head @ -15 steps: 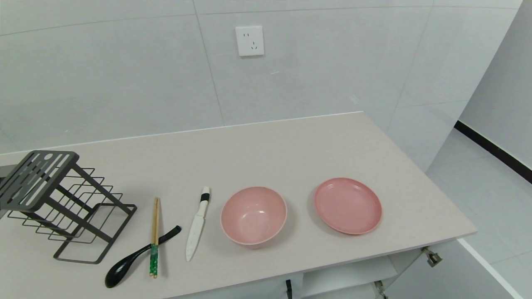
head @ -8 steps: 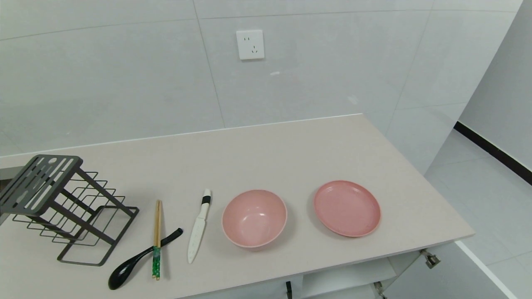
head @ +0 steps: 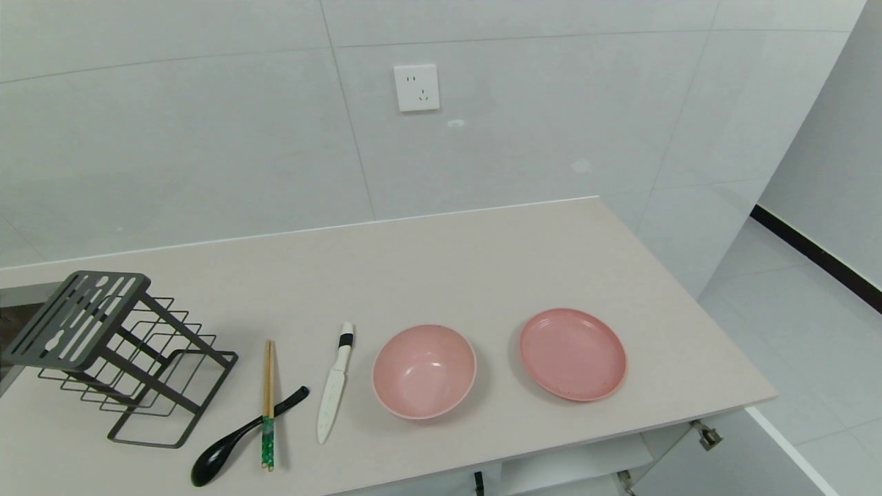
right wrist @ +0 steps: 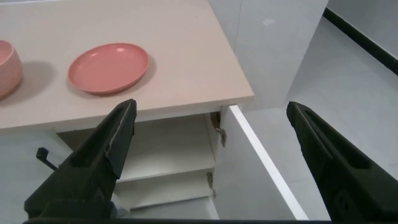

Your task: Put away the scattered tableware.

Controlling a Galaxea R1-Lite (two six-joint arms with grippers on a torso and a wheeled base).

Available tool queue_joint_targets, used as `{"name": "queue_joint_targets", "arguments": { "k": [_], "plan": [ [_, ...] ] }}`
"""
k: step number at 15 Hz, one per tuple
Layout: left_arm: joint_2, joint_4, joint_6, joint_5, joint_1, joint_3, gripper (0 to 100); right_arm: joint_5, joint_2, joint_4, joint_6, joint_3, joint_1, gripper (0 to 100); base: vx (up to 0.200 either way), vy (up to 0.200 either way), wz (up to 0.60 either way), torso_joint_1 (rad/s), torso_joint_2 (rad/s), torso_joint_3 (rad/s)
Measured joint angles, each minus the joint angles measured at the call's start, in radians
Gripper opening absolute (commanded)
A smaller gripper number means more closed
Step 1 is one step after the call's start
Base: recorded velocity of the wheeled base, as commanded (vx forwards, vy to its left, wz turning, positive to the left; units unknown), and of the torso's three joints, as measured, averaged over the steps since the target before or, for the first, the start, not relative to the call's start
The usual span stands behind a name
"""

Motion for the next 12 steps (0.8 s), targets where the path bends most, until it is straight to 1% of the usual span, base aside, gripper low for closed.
{"name": "queue_joint_targets", "arguments": {
  "k": [2,3,4,5,7,8,10,11,12],
  "plan": [
    [0.0,0.0,0.003,-0.001,0.001,0.0,100,0.01,0.0,-0.03,0.002,0.0,0.0,100,0.0,0.0,0.0,0.0,0.0,0.0],
    [0.0,0.001,0.002,-0.001,0.001,0.0,100,0.013,0.0,-0.096,0.001,0.0,0.0,100,0.0,0.0,0.0,0.0,0.0,0.0],
    [0.0,0.001,0.002,-0.001,0.001,0.0,100,0.037,0.002,-0.19,-0.007,-0.002,0.001,100,0.0,0.0,0.0,0.0,0.0,0.0],
    [0.0,0.001,0.005,-0.001,0.001,0.0,100,0.074,0.008,-0.208,-0.012,-0.011,0.001,100,0.0,0.0,0.0,0.0,0.0,0.0],
    [0.0,0.001,0.005,-0.002,0.0,0.0,100,0.122,0.066,-0.209,-0.007,-0.073,0.005,100,0.0,0.0,0.0,0.0,0.0,0.0],
    [0.0,0.001,0.005,-0.002,0.001,0.0,100,0.166,0.126,-0.208,0.003,-0.119,0.01,100,0.0,0.0,0.0,0.0,0.0,0.0],
    [0.0,0.001,0.004,-0.002,0.001,0.0,100,0.297,0.267,-0.206,0.044,-0.202,0.02,100,0.0,0.0,0.0,0.0,0.0,0.0],
    [0.0,0.002,0.003,-0.002,0.001,0.0,100,0.348,0.344,-0.207,0.062,-0.235,0.025,100,0.0,0.0,0.0,0.0,0.0,0.0],
    [0.0,0.002,0.004,-0.002,0.001,0.0,100,0.376,0.406,-0.206,0.073,-0.25,0.028,100,0.0,0.0,0.0,0.0,0.0,0.0]
  ]
}}
